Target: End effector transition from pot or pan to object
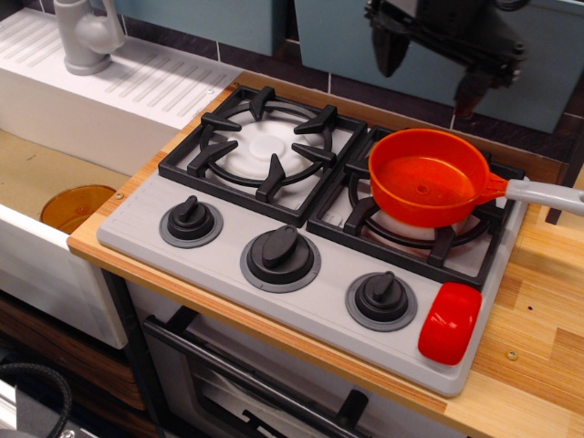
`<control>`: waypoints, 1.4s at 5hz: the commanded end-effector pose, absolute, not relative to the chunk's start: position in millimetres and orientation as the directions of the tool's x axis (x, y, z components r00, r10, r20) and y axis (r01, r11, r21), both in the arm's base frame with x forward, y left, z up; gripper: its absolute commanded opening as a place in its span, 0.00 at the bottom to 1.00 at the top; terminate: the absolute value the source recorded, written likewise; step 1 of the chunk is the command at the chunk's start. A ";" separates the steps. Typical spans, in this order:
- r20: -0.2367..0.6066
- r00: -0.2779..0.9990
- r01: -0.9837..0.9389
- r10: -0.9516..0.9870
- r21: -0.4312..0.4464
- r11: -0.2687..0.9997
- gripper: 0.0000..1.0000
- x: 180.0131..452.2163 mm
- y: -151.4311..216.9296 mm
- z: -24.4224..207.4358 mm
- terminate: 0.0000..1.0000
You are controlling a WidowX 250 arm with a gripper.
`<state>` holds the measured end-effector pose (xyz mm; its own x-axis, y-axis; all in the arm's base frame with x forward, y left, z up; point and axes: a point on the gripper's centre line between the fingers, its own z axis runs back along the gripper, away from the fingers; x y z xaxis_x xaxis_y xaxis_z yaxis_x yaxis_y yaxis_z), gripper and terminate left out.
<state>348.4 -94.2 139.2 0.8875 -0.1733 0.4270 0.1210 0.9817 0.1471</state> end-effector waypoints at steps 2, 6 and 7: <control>0.500 0.854 0.094 -0.146 0.128 0.987 1.00 309.6 -142.2 136.4 0.00; 0.563 0.808 0.113 -0.177 0.147 0.983 1.00 268.6 -152.7 73.5 0.00; 0.571 0.801 0.120 -0.180 0.141 0.983 1.00 264.7 -148.0 57.7 0.00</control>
